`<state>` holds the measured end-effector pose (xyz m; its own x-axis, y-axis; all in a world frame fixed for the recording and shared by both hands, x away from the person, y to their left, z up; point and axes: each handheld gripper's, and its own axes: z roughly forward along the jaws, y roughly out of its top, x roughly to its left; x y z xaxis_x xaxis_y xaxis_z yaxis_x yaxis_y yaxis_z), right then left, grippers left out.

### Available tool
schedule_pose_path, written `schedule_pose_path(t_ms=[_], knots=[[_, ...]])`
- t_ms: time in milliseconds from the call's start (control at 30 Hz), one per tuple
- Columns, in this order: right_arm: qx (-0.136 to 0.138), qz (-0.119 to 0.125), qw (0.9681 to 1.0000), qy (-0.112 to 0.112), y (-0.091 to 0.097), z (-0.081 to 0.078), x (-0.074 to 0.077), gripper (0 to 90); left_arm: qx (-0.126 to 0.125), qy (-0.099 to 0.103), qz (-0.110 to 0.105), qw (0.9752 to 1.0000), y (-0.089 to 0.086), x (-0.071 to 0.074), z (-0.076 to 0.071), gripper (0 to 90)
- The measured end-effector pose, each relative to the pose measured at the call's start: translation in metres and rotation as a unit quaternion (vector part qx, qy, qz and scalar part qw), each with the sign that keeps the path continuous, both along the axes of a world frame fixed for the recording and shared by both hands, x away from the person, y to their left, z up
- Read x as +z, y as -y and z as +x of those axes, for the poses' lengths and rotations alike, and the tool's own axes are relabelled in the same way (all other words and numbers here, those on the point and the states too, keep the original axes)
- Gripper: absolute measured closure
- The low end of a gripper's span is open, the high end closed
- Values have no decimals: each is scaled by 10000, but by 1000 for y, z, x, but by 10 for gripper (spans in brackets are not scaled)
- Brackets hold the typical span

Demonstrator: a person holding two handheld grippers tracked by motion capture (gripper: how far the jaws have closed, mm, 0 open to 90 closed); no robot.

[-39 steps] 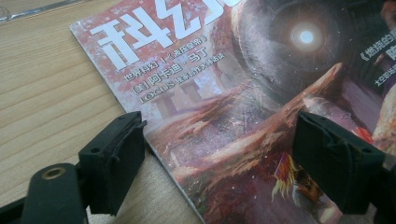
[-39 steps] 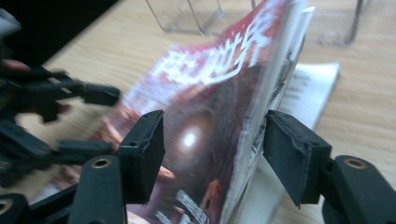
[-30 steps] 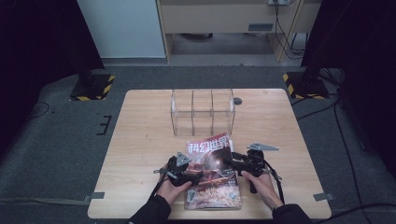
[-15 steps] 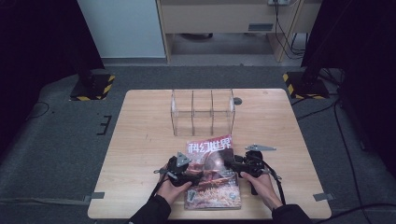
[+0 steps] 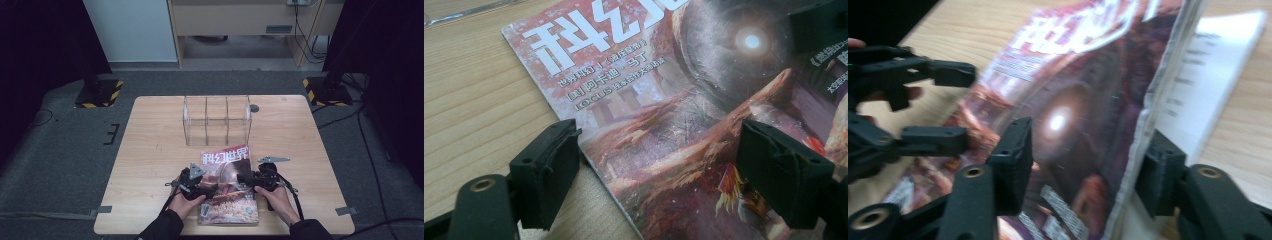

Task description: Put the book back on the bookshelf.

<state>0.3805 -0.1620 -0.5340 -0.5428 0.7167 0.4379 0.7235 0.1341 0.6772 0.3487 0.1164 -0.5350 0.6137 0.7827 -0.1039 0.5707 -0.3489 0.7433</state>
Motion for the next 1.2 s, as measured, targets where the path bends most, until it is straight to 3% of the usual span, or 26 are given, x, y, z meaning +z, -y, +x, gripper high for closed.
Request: schedule_pose_path(t_ms=[200, 300, 533, 733, 967, 1200], knots=[[-41, -3, 10000, -85, 3, 2, 0, 678, -18, -26, -54, 10000, -2, 0, 1, 171], [-7, 188, 9997, -121, 6, 3, 4, 790, -11, -64, -123, 9999, -4, 1, 2, 189], [91, 340, 9994, 0, 7, 0, 11, 845, -32, -28, -441, 9990, -8, 6, 2, 200], [240, 578, 9976, 287, 8, -3, 22, 863, 7, -43, -630, 9980, -12, 10, 3, 186], [405, 872, 9930, 691, 11, -9, 38, 865, -17, -66, -734, 9973, -12, 10, 4, 138], [508, 1019, 9891, 935, 16, -11, 47, 865, -262, -185, -909, 9953, -10, 6, 7, 120]])
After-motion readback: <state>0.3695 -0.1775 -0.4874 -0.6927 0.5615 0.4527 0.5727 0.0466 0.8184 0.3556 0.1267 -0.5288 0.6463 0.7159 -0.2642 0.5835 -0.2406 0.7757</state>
